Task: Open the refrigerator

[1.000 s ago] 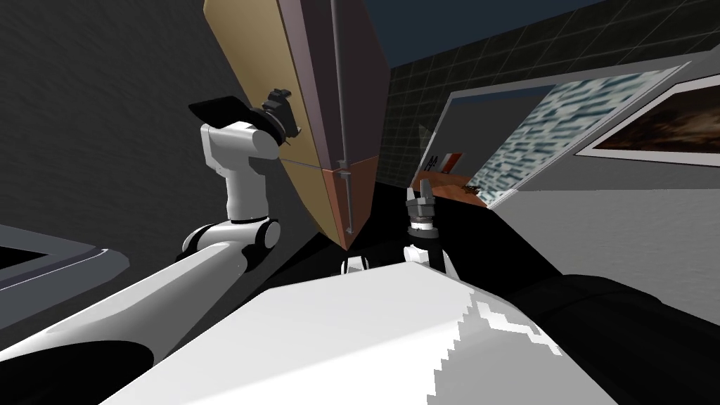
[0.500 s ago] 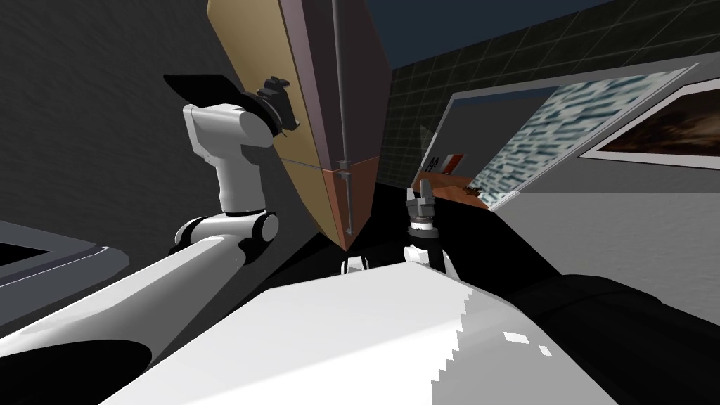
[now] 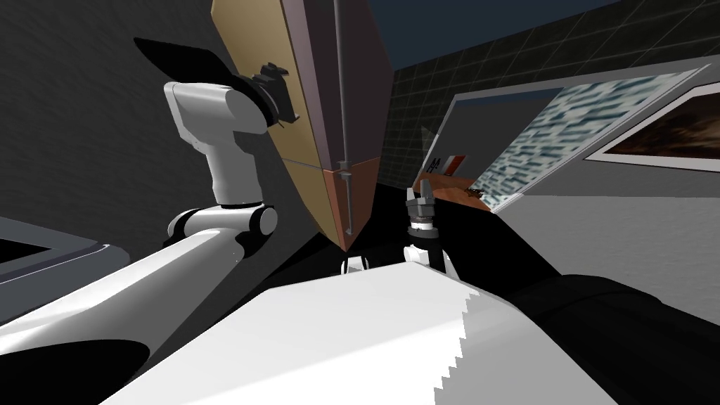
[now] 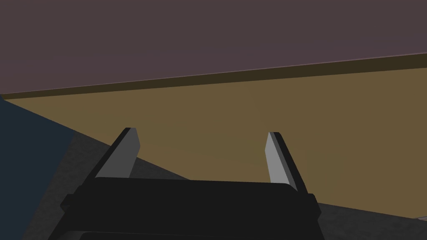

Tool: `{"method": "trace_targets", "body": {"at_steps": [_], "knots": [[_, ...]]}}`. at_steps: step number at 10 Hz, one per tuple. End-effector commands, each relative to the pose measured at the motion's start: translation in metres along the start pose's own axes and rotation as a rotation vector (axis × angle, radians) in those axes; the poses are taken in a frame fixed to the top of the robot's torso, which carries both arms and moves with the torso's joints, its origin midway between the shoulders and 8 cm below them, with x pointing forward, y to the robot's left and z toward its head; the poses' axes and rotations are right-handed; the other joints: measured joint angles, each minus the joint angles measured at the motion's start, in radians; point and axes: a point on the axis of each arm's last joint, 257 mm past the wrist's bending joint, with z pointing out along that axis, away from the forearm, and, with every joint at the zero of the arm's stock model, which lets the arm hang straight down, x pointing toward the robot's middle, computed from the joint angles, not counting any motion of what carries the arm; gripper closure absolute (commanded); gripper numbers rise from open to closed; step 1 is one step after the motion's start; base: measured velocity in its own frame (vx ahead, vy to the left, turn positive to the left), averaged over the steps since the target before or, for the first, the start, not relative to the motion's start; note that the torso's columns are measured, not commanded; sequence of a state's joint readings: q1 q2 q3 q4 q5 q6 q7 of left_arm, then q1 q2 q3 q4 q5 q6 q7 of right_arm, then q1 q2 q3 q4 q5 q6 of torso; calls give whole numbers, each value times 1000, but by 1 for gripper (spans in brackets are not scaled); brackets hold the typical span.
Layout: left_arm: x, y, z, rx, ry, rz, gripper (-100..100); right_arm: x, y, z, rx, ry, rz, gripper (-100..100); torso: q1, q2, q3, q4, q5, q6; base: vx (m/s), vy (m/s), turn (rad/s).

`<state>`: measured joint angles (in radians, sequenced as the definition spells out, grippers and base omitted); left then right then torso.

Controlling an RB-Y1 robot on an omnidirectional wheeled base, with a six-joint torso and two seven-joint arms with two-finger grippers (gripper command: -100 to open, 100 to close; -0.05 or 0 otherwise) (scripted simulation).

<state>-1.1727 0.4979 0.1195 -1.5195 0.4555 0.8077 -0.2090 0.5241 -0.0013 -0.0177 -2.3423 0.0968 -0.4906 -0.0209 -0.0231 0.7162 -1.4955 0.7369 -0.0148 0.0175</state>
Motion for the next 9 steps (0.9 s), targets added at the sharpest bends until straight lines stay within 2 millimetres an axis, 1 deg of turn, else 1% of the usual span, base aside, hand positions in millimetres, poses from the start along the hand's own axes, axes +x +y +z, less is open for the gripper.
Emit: {"method": "trace_targets", "body": {"at_steps": [1,2,4,7,8,9], "knots": [[4,-33,-2,48,6,6,-100,0,0,0,0,0,0,0,0,3,2,1,0,0,0,0,0],[2,-24,2,-17,20,6,-100,0,0,0,0,0,0,0,0,4,2,2,-1,1,22,-23,41],[5,-52,1,25,24,12,-100,0,0,0,0,0,0,0,-1,2,1,0,0,-1,8,-32,29],[5,-52,1,25,24,12,-100,0,0,0,0,0,0,0,-4,4,3,2,-3,1,5,2,-4],[2,-40,3,-40,39,12,-100,0,0,0,0,0,0,0,-5,4,2,2,-3,2,6,-19,38],[4,-56,3,-17,41,15,-100,0,0,0,0,0,0,0,-5,3,2,0,-2,0,20,-44,45]]}}
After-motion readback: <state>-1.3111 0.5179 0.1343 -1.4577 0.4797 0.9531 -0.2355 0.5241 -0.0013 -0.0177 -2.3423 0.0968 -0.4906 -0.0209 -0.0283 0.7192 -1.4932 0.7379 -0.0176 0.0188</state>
